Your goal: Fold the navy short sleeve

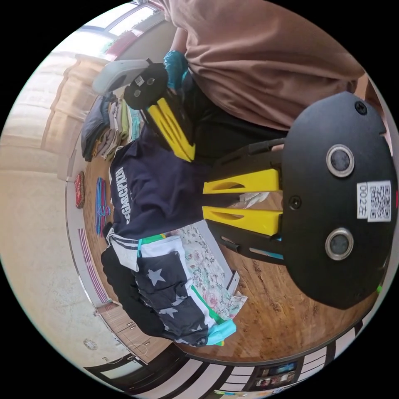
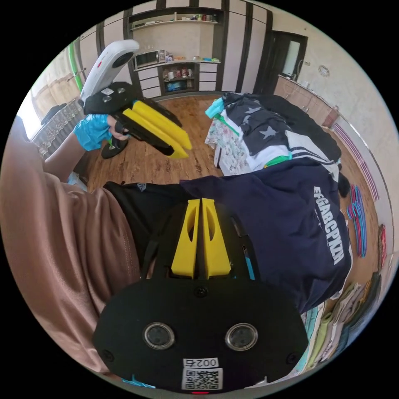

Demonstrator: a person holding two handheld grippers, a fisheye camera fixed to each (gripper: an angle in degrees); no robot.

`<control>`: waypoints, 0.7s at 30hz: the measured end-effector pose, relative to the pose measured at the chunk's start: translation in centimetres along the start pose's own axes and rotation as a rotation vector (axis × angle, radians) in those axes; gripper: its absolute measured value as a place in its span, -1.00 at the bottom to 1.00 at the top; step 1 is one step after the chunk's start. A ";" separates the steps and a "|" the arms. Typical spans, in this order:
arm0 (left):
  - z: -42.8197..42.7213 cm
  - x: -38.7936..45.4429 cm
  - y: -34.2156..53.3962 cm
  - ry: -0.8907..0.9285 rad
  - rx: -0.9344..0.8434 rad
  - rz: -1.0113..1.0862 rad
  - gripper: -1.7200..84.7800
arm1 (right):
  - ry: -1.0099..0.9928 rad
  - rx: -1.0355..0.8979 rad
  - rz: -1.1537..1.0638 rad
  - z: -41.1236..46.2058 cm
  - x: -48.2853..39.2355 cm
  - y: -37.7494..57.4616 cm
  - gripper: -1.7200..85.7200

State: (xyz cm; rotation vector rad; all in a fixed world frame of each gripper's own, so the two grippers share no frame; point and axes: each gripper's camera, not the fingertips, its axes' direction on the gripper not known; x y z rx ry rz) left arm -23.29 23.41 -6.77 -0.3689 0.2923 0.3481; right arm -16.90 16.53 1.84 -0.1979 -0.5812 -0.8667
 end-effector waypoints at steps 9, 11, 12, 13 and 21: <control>2.4 0.5 2.0 0.066 -0.001 -0.008 -0.89 | -0.025 0.070 0.095 -1.6 1.9 0.5 -0.97; 3.3 0.4 1.9 0.048 -0.006 -0.043 -0.89 | -0.017 0.073 0.089 -1.8 1.9 0.4 -0.97; 3.9 0.2 1.8 0.033 -0.023 -0.071 -0.89 | -0.012 0.074 0.085 -2.0 1.9 0.4 -0.97; 4.2 0.1 1.7 0.014 -0.033 -0.086 -0.89 | -0.011 0.076 0.083 -2.1 1.9 0.4 -0.97; 5.1 1.6 0.7 -0.064 -0.073 -0.044 -0.90 | -0.006 0.093 0.084 -3.0 2.6 0.3 -0.98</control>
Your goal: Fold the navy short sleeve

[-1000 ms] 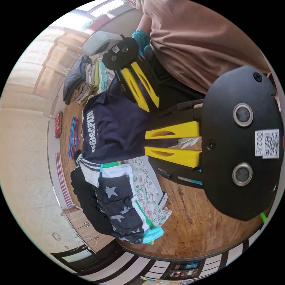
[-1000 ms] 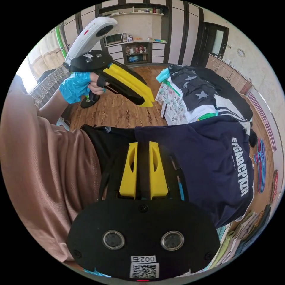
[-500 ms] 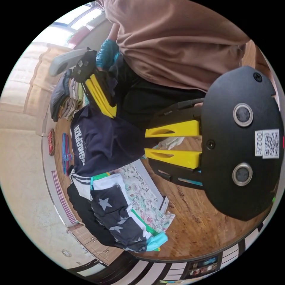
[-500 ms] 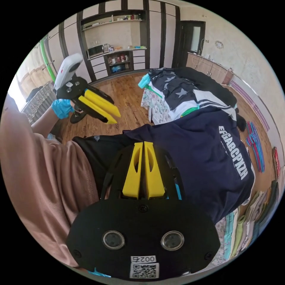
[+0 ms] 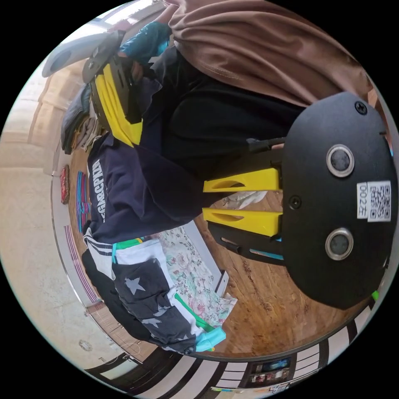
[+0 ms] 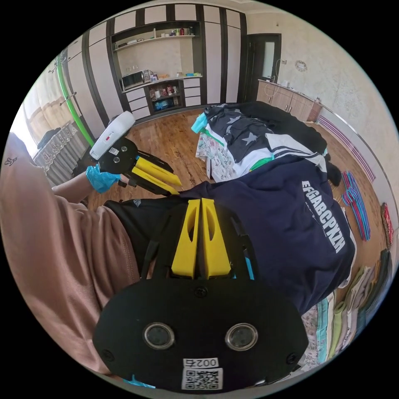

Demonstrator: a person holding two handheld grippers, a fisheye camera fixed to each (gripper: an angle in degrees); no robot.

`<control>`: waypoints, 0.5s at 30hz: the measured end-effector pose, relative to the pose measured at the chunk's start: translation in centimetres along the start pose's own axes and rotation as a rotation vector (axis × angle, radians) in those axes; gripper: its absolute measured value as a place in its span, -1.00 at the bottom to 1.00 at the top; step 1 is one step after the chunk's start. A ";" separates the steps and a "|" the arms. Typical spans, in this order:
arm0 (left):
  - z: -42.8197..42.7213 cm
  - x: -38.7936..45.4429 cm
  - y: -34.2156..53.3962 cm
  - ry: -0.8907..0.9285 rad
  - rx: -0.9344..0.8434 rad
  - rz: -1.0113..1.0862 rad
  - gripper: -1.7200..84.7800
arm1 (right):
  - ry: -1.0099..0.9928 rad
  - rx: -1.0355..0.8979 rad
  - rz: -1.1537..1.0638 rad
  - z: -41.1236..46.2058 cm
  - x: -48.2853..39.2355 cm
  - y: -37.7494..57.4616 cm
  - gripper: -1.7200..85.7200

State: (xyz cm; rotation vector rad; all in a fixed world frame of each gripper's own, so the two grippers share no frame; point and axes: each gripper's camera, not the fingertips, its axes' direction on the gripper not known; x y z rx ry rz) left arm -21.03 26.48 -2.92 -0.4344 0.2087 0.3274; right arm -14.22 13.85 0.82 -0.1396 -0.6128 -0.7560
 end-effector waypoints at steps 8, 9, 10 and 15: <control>-2.6 0.7 -0.8 0.062 0.057 0.018 -0.88 | 0.031 0.052 0.076 -1.3 1.5 0.1 -0.98; -2.9 1.0 -1.3 0.060 0.068 0.026 -0.88 | 0.023 0.064 0.096 -1.5 1.9 0.1 -0.98; -2.9 1.2 -1.8 0.057 0.077 0.031 -0.88 | 0.016 0.070 0.105 -1.6 2.1 0.1 -0.98; -2.4 1.9 -3.5 0.047 0.066 0.035 -0.87 | -0.005 0.120 0.153 -2.9 3.0 0.3 -0.98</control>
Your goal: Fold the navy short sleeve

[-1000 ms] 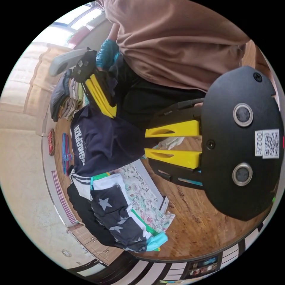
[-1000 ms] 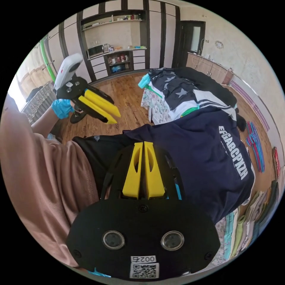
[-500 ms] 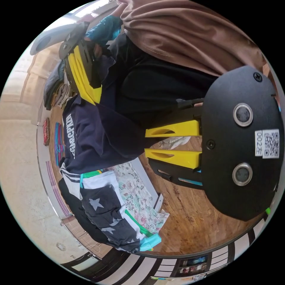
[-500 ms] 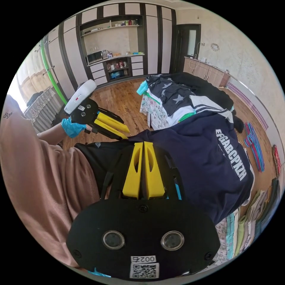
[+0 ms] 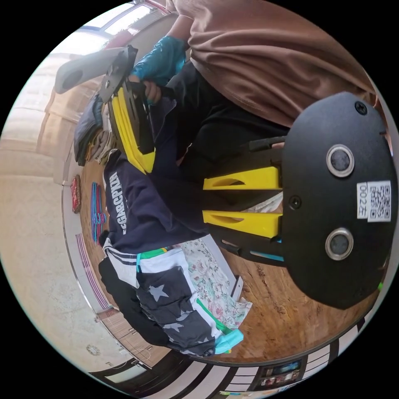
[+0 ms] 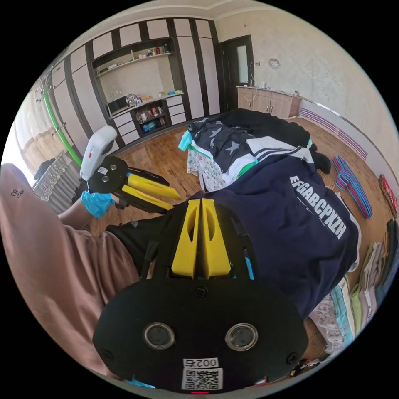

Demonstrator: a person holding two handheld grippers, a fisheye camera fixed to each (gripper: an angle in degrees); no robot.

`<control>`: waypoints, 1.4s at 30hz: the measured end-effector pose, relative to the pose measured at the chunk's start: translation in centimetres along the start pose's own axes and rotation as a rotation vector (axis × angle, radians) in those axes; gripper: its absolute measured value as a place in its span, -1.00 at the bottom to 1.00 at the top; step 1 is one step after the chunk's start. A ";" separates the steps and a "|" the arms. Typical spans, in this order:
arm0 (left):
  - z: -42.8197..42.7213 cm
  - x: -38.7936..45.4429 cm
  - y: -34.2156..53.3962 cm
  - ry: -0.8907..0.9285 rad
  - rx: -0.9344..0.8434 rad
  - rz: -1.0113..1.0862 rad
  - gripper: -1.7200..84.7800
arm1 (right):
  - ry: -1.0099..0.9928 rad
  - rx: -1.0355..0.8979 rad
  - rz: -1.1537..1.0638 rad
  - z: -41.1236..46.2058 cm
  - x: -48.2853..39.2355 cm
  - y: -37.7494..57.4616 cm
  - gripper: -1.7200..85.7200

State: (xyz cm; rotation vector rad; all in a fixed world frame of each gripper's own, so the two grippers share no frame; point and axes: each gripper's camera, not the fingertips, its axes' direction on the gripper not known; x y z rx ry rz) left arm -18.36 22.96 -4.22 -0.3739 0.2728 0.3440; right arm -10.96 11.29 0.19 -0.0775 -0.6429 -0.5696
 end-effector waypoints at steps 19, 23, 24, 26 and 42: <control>-3.0 -1.8 0.8 -0.068 -0.075 -0.078 -0.98 | -0.037 -0.024 -0.095 -1.6 -1.0 -0.2 -0.98; -6.2 -1.9 1.8 -0.042 -0.074 -0.017 -0.98 | -0.129 -0.081 -0.180 -1.7 -2.0 -0.4 -0.98; -7.2 -1.7 2.1 -0.035 -0.072 0.010 -0.98 | -0.159 -0.101 -0.208 -1.7 -2.5 -0.3 -0.98; -8.4 -1.4 2.4 -0.034 -0.077 0.040 -0.98 | -0.222 -0.139 -0.252 -1.6 -3.1 -0.2 -0.98; -6.0 -2.8 4.2 -0.023 -0.159 -0.022 -0.98 | -0.183 -0.232 -0.363 1.4 -7.7 0.5 -0.81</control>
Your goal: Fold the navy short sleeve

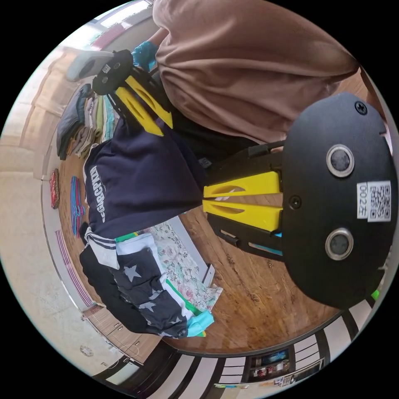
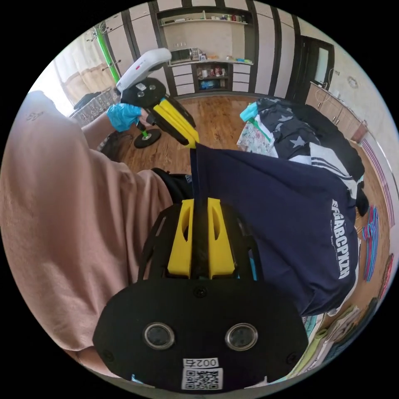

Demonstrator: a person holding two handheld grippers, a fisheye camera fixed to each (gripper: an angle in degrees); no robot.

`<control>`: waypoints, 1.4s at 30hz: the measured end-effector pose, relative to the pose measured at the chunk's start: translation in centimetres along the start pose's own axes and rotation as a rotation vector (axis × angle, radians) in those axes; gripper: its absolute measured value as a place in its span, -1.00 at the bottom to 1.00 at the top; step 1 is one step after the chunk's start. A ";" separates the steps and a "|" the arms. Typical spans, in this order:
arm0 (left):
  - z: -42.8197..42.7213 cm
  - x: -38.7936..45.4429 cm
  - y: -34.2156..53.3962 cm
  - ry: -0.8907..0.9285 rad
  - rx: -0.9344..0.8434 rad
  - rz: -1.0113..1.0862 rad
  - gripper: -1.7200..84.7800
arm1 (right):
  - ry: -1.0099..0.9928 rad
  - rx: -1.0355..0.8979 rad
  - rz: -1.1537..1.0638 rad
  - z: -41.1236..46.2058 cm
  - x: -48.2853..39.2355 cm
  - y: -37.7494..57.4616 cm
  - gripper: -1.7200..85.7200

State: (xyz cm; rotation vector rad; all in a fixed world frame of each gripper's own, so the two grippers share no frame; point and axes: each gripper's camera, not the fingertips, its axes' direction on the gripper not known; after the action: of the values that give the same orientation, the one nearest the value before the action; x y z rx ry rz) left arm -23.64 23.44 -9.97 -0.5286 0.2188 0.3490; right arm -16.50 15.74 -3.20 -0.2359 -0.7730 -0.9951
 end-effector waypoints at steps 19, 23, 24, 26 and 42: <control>5.4 -2.1 4.0 0.104 0.082 -0.175 -0.92 | 0.045 -0.131 0.010 1.4 -0.6 1.7 -0.84; 5.9 -2.5 4.4 0.120 0.100 -0.196 -0.95 | 0.069 -0.146 0.026 1.1 -0.6 2.5 -0.85; 6.0 -2.6 4.5 0.119 0.099 -0.195 -0.97 | 0.077 -0.155 0.028 0.9 -0.6 2.8 -0.87; 5.8 -2.8 4.7 0.110 0.103 -0.193 -0.98 | 0.082 -0.154 0.034 0.6 -0.6 3.2 -0.90; 0.6 -2.8 5.1 0.036 0.083 -0.036 -0.98 | -0.006 -0.183 0.047 -2.5 -0.4 7.7 -0.98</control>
State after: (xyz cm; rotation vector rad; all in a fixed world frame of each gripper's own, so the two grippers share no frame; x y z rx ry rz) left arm -28.05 27.14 -11.00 -0.4568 0.2570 0.2945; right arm -9.08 18.92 -3.98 -0.4135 -0.6794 -1.0214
